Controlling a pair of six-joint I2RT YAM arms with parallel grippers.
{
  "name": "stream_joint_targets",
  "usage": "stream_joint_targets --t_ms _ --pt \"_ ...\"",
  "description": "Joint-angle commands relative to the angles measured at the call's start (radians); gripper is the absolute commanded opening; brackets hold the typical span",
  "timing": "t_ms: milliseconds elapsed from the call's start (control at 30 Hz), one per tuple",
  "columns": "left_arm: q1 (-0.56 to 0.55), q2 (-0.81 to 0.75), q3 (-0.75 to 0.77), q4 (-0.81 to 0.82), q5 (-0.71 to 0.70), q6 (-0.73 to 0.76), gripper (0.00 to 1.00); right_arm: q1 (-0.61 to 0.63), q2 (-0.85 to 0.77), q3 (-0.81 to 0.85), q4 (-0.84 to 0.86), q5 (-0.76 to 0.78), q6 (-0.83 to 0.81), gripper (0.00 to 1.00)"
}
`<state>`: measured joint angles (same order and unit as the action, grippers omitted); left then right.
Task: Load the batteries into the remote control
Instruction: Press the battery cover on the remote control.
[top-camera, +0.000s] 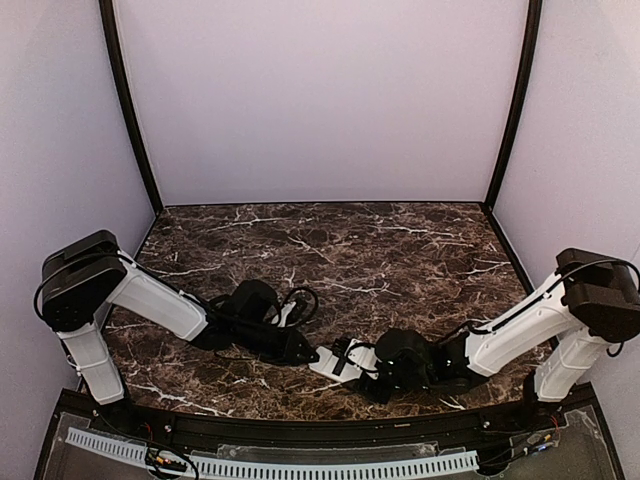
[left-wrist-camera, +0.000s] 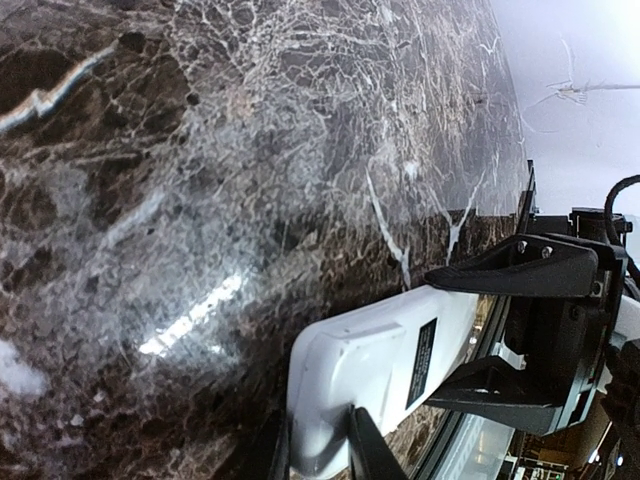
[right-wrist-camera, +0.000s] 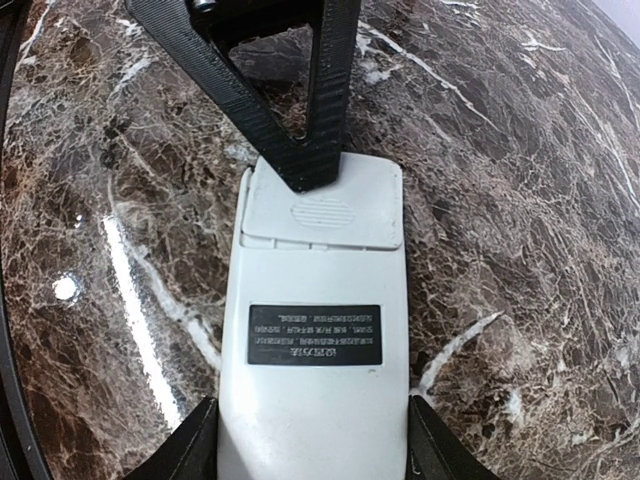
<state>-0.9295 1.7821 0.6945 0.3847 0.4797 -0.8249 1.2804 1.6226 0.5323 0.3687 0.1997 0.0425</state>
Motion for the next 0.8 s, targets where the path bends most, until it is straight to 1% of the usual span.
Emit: stream_joint_targets --t_ms 0,200,500,633,767 --pt "-0.076 0.07 -0.059 -0.121 0.143 0.0 0.19 0.002 -0.017 -0.01 0.106 -0.037 -0.038 0.0" --pt "-0.076 0.053 -0.058 -0.084 0.159 0.003 0.15 0.001 -0.004 0.002 0.077 -0.076 -0.038 0.0" --pt "-0.074 0.027 -0.062 -0.087 0.178 -0.019 0.14 0.001 0.005 0.0 0.088 -0.123 -0.037 0.0" --pt "-0.056 0.045 -0.109 -0.007 0.195 -0.061 0.14 -0.001 -0.005 -0.007 0.09 -0.13 -0.039 0.0" --pt "-0.052 0.06 -0.123 0.047 0.216 -0.063 0.13 -0.001 -0.009 -0.013 0.091 -0.145 -0.038 0.0"
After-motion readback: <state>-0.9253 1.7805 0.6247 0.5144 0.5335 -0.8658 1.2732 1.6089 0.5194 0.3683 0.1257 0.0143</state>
